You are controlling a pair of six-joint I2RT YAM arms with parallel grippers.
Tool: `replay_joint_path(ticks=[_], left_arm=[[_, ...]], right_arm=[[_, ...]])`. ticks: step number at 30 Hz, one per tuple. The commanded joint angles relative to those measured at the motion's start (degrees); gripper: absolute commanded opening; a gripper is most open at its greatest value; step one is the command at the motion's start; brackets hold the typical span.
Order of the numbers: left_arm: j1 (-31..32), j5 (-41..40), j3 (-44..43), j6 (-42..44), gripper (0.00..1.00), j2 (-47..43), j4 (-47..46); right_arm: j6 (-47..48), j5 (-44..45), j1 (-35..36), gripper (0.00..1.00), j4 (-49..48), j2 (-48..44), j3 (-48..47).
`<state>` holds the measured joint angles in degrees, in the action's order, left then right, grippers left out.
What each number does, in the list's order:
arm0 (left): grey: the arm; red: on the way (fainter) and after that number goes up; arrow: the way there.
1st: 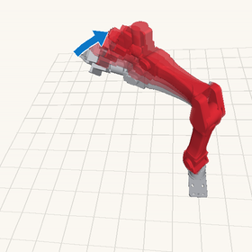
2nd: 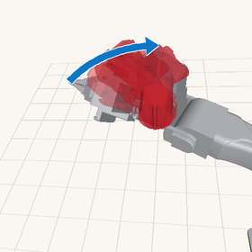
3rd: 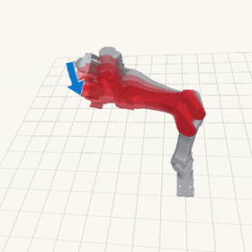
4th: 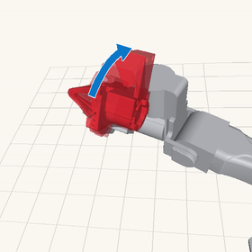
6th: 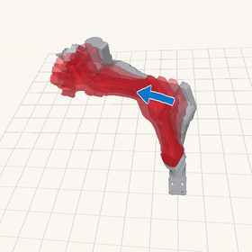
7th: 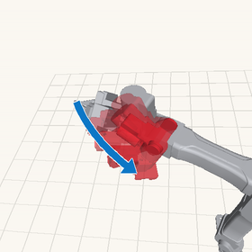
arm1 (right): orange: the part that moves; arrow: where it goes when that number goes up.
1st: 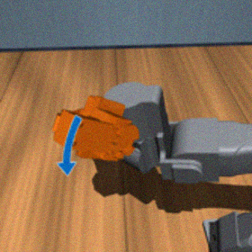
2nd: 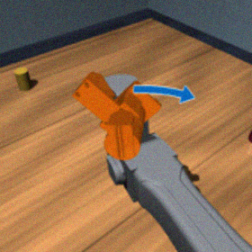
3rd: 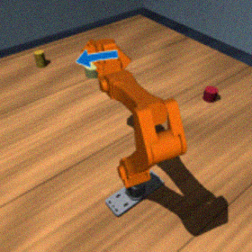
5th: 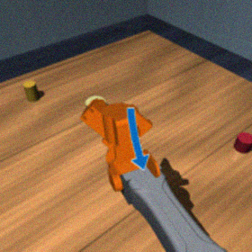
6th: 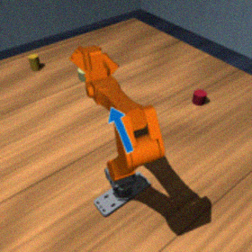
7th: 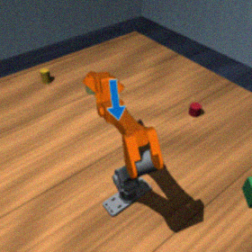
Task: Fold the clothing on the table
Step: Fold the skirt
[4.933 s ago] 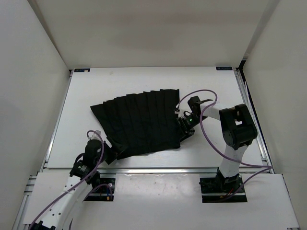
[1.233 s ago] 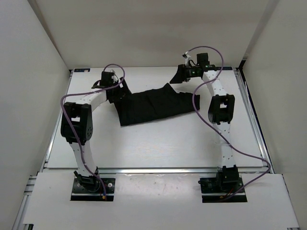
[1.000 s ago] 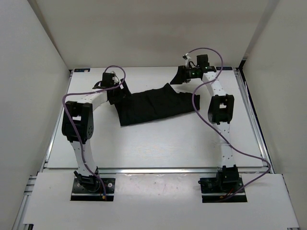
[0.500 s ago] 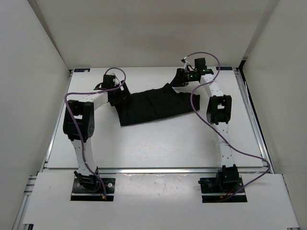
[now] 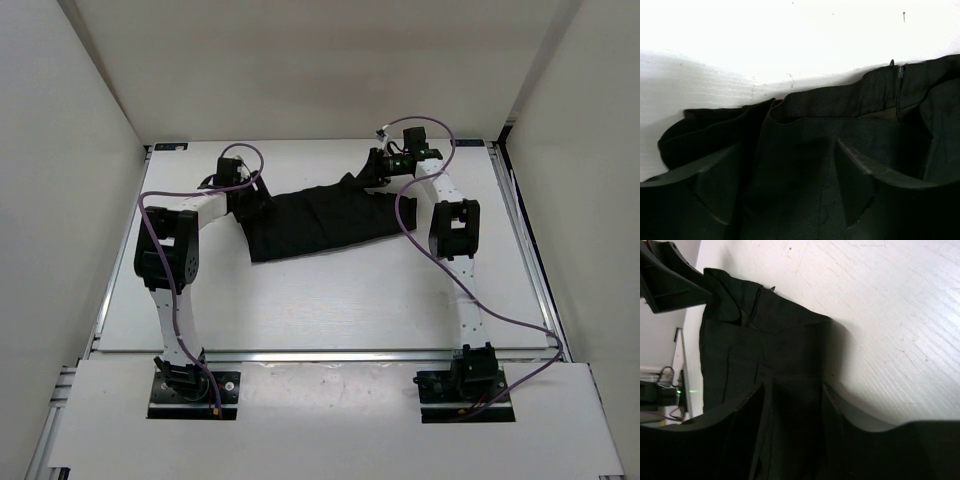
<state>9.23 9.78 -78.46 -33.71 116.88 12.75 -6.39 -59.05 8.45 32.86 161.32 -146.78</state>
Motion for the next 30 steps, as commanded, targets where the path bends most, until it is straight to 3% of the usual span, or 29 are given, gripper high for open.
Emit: replay_joint_path(ticks=[1,5,6,10,14,16,18,21,27,30], left_arm=[[0.60,1.64,-0.47,-0.48,0.79,-0.16,-1.42],[0.43,2.08,-0.03,-0.74,0.66,-0.51,-2.73],[0.17,2.00,0.23,-0.74,0.64,-1.12,-2.73],[0.61,1.91,1.46,-0.82,0.63,-1.92,-3.79],[0.08,1.82,3.04,-0.91,0.63,-2.88,-5.11],[0.26,2.52,3.31,-0.74,0.49,-3.41,-5.81],[0.17,2.78,3.75,-0.56,0.24,-3.50,-6.16],[0.35,3.40,3.75,-0.13,0.00,-4.47,-6.08],[2.19,3.84,2.17,2.59,0.00,-7.02,-6.34],[3.94,5.25,0.85,4.35,0.00,-8.95,-6.43]], right_arm=[[-0.99,-2.13,0.08,0.52,-0.70,0.31,-0.35],[-0.99,-1.95,0.16,0.28,-0.61,0.40,-0.61],[-1.08,-2.12,0.08,0.25,-0.78,0.23,-0.87],[-0.47,-1.69,0.08,0.10,-0.08,0.32,-1.22],[0.24,-1.34,0.17,0.01,0.63,0.32,-1.66],[0.86,-1.16,0.17,0.00,0.97,0.58,-1.93],[0.94,-0.98,0.25,0.00,1.06,0.14,-2.11],[1.30,-2.64,-0.10,0.00,1.59,0.05,-3.42],[1.12,-3.09,-3.08,0.00,7.73,-1.35,-10.79],[4.53,-3.62,-4.14,0.00,17.13,-2.14,-15.02]])
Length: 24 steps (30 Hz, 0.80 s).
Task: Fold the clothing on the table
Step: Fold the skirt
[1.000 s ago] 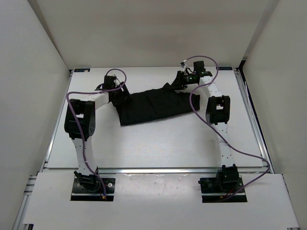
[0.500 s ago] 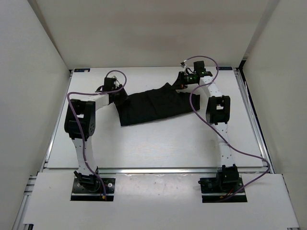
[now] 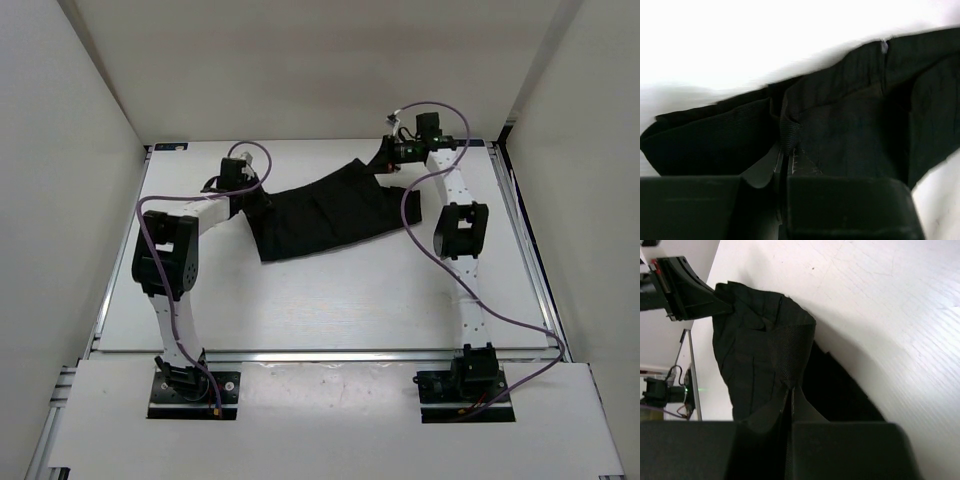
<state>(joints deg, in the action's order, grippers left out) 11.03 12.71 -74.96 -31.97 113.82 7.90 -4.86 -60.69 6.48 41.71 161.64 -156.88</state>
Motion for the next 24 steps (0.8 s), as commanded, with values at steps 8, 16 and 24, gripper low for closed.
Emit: replay_joint_path(ticks=[8,16,24], left_arm=[[6.02,7.41,1.55,3.14,0.00,-11.33,-5.52],[8.05,8.03,10.35,3.41,0.00,-19.68,-7.20],[10.33,8.56,15.45,3.84,0.00,-29.78,-6.76]], right_arm=[[22.18,0.83,-4.54,0.00,35.01,-7.65,-3.62],[21.99,3.82,-12.54,0.00,35.19,-21.86,12.10],[31.41,3.55,-10.18,0.00,25.66,-50.45,57.85]])
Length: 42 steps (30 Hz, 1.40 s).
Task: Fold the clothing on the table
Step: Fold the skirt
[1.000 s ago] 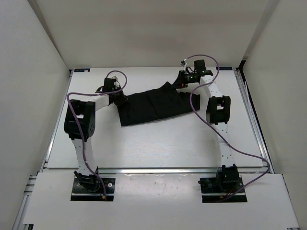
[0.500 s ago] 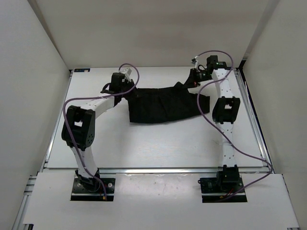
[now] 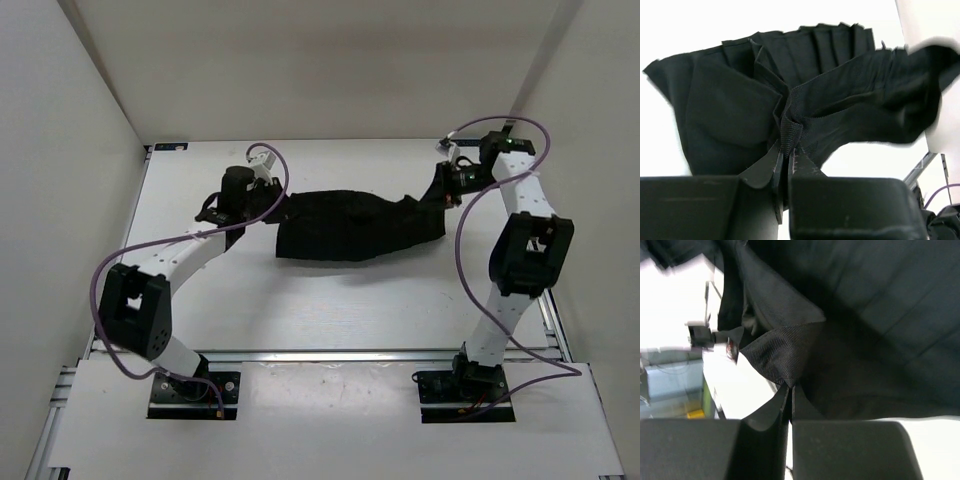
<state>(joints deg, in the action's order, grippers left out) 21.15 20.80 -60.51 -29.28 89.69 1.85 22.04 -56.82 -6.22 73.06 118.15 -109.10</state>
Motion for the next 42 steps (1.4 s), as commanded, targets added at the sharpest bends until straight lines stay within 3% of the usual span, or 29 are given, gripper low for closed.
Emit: replay_joint_path(ticks=[1,7,15,22,26,34,42], left_arm=[[0.65,0.91,2.66,0.80,0.00,-6.97,-1.14],[3.46,2.85,7.07,0.45,0.00,-12.59,1.39],[-0.67,0.12,17.60,-1.48,0.00,-29.28,9.84],[-0.76,-1.20,22.81,-5.52,0.00,-35.46,8.09],[-5.13,0.73,24.64,-9.04,0.00,-33.71,3.79],[-11.38,-0.40,28.08,-13.52,0.00,-30.10,-3.51],[-7.36,-9.61,23.87,-14.93,0.00,-23.25,-3.70]], right_arm=[[4.24,-0.05,3.40,0.01,-8.17,-9.32,12.13],[-7.17,0.65,5.69,0.00,-39.53,-14.51,31.03],[-20.36,2.49,1.74,0.00,-59.85,-26.28,47.11],[-21.68,4.61,0.86,0.00,-60.22,-27.63,50.21],[-27.57,2.77,-0.11,0.00,-64.08,-25.17,48.55],[-28.98,4.51,2.87,0.00,-67.16,-17.70,41.43],[-31.09,7.50,5.16,0.00,-68.13,-9.61,33.69]])
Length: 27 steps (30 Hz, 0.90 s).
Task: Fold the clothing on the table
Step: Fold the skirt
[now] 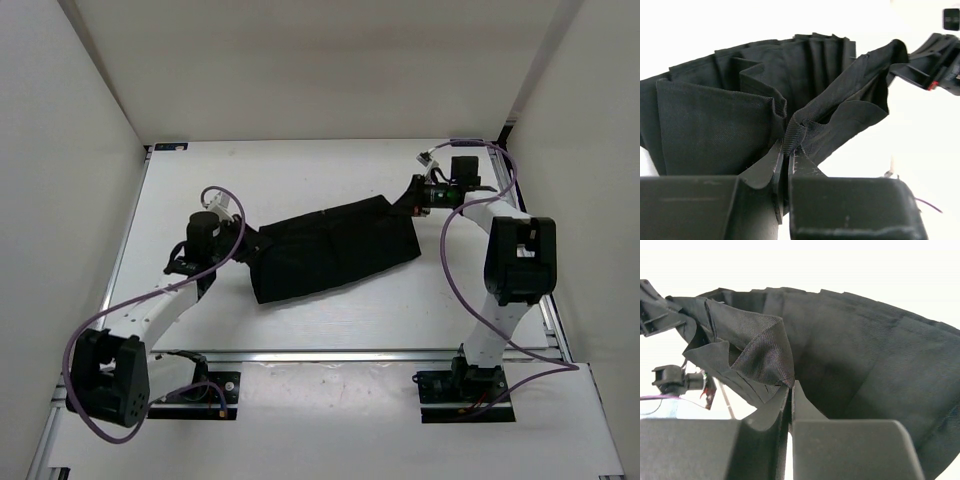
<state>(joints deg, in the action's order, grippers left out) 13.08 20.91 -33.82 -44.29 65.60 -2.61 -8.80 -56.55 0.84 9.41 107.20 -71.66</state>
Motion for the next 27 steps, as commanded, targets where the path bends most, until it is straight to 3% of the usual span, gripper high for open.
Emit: replay_joint_path(ticks=[1,14,19,24,27], left_arm=[[1.76,-10.53,-3.00,0.61,0.00,2.06,0.85],[-1.56,-11.58,-8.53,-1.24,0.00,13.75,-2.75],[-1.83,-10.28,-11.96,-0.36,0.00,18.59,-4.84],[0.02,-10.80,-20.56,8.68,0.00,20.26,-5.91],[-0.08,-6.68,-23.90,10.44,0.00,20.44,-12.58]], right_arm=[[-0.86,7.51,-1.90,0.00,-5.18,2.13,-4.27],[-4.91,8.65,-3.30,0.00,-6.59,12.50,-13.68],[-4.05,5.24,-3.30,0.00,-6.25,14.79,-19.47],[-6.22,3.74,-4.18,0.00,-11.25,14.53,-23.87],[-5.71,2.07,-4.27,0.00,-12.57,13.66,-26.69]])
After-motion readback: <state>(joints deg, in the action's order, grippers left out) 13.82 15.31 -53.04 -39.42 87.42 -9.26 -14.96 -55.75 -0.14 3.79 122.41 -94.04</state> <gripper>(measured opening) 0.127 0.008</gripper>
